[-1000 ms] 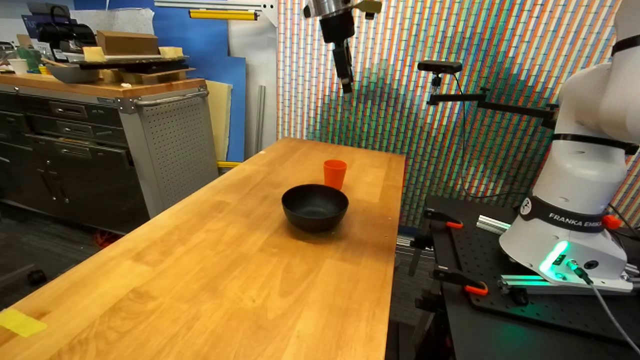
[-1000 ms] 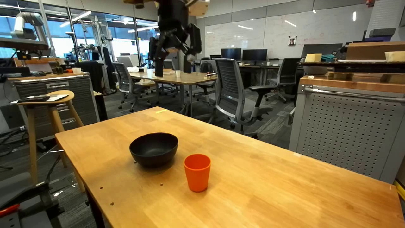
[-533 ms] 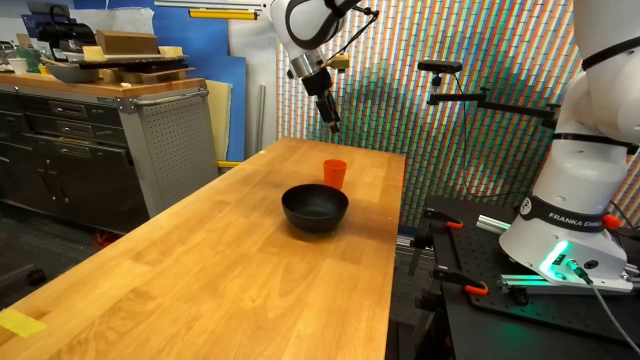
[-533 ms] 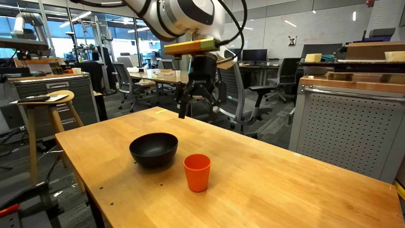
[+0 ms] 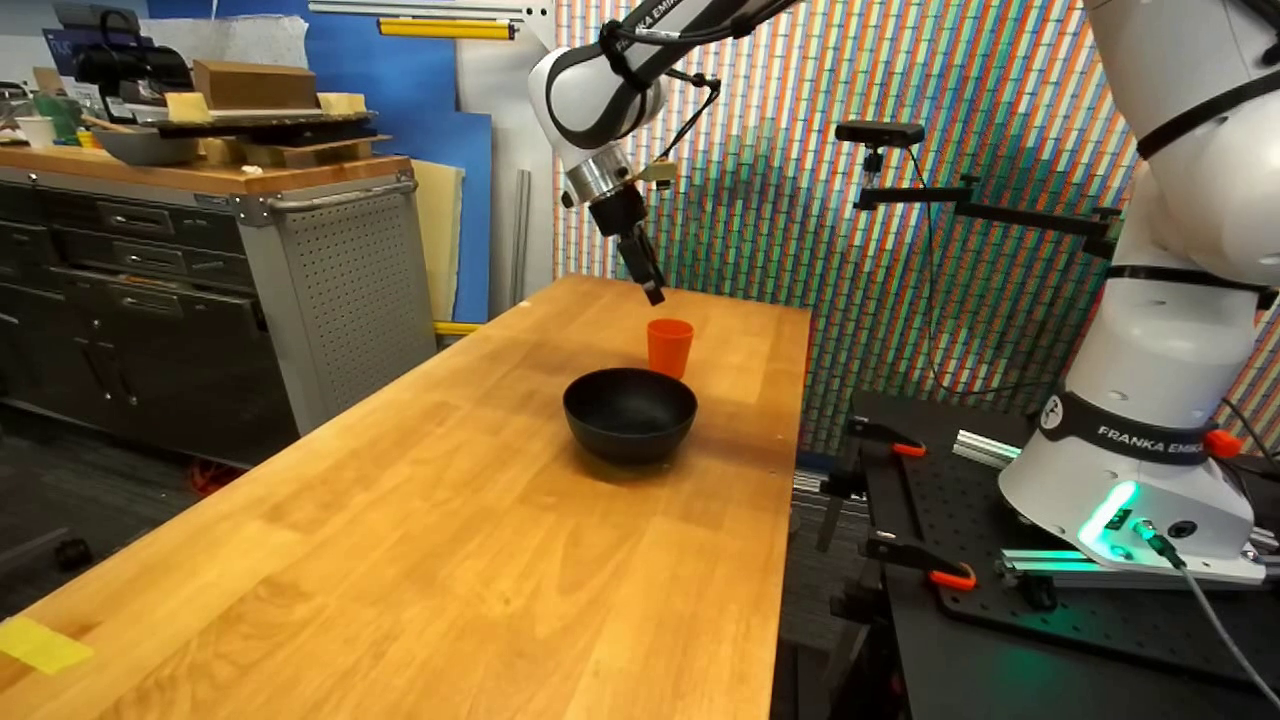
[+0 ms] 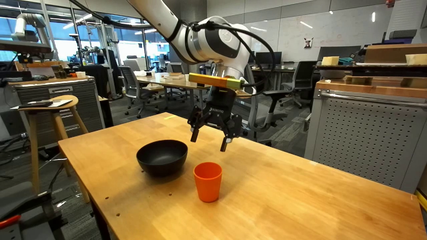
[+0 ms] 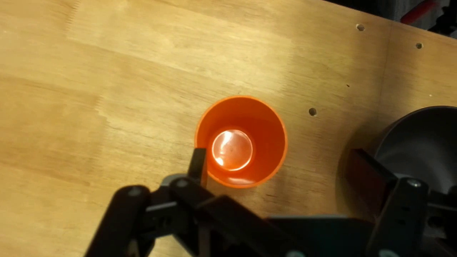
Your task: Put the orange cup inside the black bowl
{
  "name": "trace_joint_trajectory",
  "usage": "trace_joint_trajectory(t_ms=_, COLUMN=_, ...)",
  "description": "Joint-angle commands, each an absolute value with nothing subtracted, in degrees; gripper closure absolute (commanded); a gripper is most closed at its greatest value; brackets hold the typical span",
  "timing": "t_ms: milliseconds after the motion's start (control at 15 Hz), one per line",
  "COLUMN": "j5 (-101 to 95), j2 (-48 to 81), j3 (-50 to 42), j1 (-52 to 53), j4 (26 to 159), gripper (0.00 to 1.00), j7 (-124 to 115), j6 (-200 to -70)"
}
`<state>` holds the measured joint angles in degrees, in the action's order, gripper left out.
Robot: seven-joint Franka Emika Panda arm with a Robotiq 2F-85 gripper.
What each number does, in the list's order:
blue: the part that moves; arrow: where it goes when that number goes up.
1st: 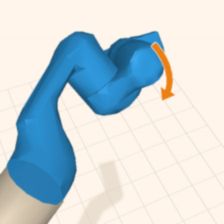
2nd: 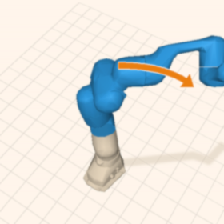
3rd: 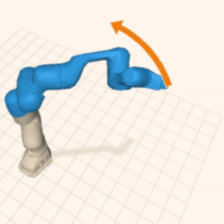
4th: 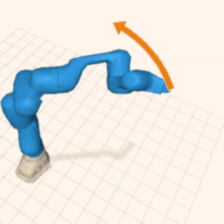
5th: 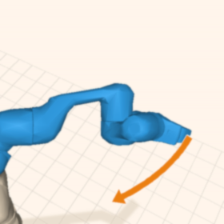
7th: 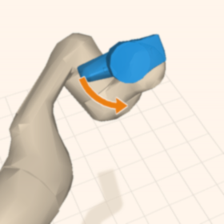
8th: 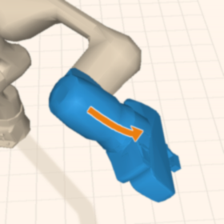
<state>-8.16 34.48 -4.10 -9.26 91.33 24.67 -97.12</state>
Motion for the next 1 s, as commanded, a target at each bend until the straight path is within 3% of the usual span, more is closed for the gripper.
trace_joint_trajectory(t_ms=0, j5=-4.3, j2=38.0, j3=-2.2, j1=-11.9, j4=86.3, gripper=0.00, j7=27.6, j6=-92.7)
trace_joint_trajectory(t_ms=933, j5=-0.8, j2=36.6, j3=-1.4, j1=-13.0, j4=92.3, gripper=0.00, j7=27.3, j6=-96.8)
